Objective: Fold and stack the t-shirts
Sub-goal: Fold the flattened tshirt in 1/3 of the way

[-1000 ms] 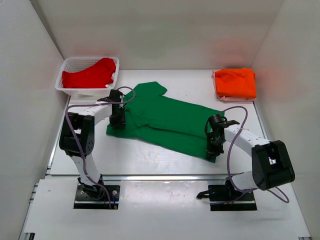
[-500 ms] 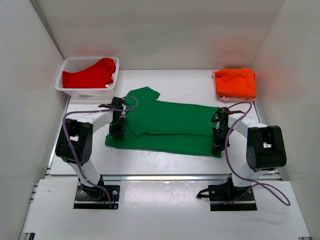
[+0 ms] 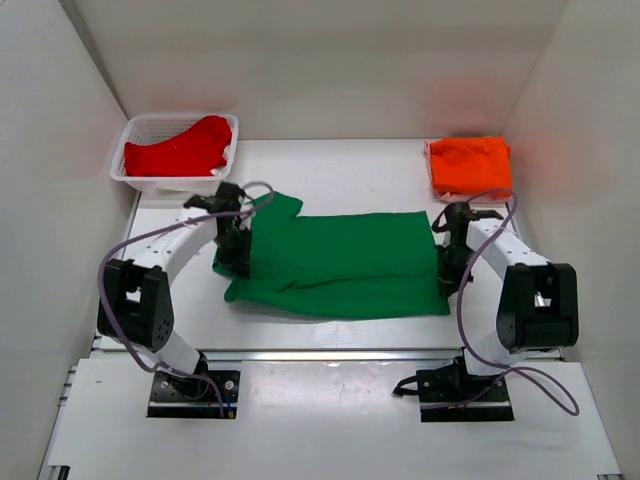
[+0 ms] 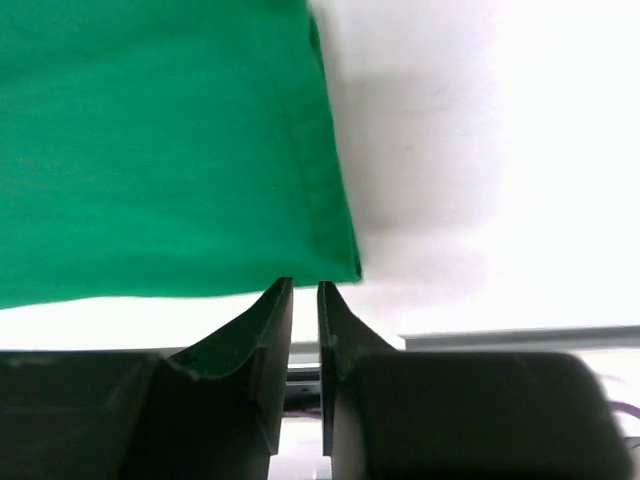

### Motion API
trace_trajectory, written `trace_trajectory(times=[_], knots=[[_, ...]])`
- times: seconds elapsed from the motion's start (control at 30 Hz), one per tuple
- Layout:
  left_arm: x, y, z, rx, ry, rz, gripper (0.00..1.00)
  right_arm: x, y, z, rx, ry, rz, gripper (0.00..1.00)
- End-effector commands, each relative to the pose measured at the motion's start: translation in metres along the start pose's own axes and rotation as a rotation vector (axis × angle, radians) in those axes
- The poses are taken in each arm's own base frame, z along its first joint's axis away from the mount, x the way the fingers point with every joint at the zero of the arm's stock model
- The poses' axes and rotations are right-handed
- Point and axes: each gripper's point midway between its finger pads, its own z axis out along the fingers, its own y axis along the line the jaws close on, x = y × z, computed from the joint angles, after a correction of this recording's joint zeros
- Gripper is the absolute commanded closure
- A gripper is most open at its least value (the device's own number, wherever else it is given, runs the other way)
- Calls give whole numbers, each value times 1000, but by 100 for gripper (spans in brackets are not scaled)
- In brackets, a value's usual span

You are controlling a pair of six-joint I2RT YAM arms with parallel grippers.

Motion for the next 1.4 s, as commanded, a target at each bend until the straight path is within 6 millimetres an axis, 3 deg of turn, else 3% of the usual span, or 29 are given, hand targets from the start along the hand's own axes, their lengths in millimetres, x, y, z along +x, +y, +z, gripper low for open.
trace_trajectory(times=[0.0, 0.13, 0.2, 0.27, 0.33, 0.47, 0.53, 0.6, 0.67, 0.73, 0.77, 0.9, 0.93, 1.07, 1.13, 1.27, 1.37], knots=[[-80, -9, -75, 95, -307, -35, 68, -43, 1, -52, 14, -186, -17, 85], [-140, 3, -93, 69, -372, -59, 63, -91, 7, -75, -7, -291, -4, 81], [-153, 4, -86, 83, -286, -48, 67, -106, 10, -70, -6, -274, -6, 80], [-146, 1, -77, 103, -211, -28, 68, -119, 15, -73, -14, -282, -23, 80], [-118, 2, -53, 84, -128, -8, 65, -123, 24, -66, -20, -281, -58, 80], [-107, 4, -41, 125, -192, -56, 64, -133, 31, -60, -23, -299, -80, 81], [-100, 5, -41, 127, -170, -55, 63, -136, 62, -68, -125, -314, -156, 82], [-85, 8, -40, 101, -129, -44, 64, -136, 94, -78, -152, -357, -247, 82], [-68, 4, -40, 103, -97, -33, 63, -121, 132, -80, -186, -371, -347, 83], [-35, 3, -31, 91, -32, -42, 62, -112, 149, -75, -227, -377, -349, 83], [-27, -1, -33, 95, -42, -31, 62, -104, 158, -71, -273, -362, -348, 83], [35, 6, -6, 53, 48, -49, 59, -83, 166, -57, -324, -339, -342, 83], [57, 11, 5, 34, 105, -58, 59, -79, 166, -64, -331, -362, -336, 84], [80, 16, 8, -3, 136, -51, 62, -68, 171, -61, -359, -377, -371, 85], [74, 12, -4, 27, 82, -60, 63, -62, 180, -63, -395, -394, -394, 85], [39, 11, -40, 76, -179, -175, 60, -45, 228, -76, -544, -511, -498, 85], [17, 9, -49, 132, -408, -267, 56, -34, 259, -86, -615, -606, -577, 84]])
